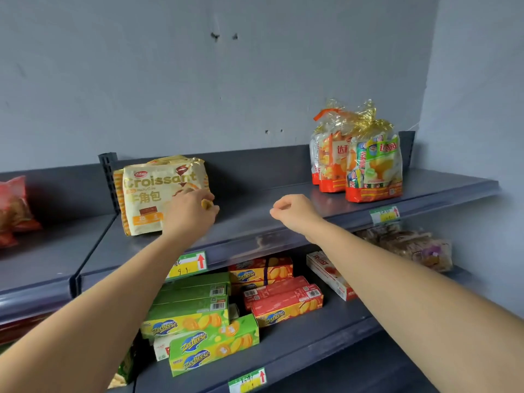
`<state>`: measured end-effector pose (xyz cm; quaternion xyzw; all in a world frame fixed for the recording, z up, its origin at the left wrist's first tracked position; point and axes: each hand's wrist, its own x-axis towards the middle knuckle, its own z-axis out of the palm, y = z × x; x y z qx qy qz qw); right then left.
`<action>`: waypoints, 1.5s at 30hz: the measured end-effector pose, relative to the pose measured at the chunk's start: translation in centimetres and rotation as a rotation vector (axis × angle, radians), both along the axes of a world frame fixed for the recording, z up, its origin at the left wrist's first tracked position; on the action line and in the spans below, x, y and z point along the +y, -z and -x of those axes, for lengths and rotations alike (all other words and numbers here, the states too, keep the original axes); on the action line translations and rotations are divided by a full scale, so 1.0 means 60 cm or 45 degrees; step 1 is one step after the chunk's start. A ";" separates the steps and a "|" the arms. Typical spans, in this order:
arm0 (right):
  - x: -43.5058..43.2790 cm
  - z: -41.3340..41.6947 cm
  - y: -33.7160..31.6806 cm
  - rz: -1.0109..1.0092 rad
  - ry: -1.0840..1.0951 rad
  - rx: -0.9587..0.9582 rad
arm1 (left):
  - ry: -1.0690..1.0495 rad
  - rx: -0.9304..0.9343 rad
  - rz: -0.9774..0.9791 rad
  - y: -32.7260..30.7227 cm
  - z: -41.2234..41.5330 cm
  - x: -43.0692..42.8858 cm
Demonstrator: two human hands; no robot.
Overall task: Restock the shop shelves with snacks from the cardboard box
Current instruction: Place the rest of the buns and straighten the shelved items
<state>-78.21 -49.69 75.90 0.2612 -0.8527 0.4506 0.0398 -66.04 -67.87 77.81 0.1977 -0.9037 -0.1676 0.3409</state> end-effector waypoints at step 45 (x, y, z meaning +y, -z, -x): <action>0.369 0.481 -0.006 0.292 0.171 -0.347 | 0.679 -0.271 -0.544 0.009 0.520 0.332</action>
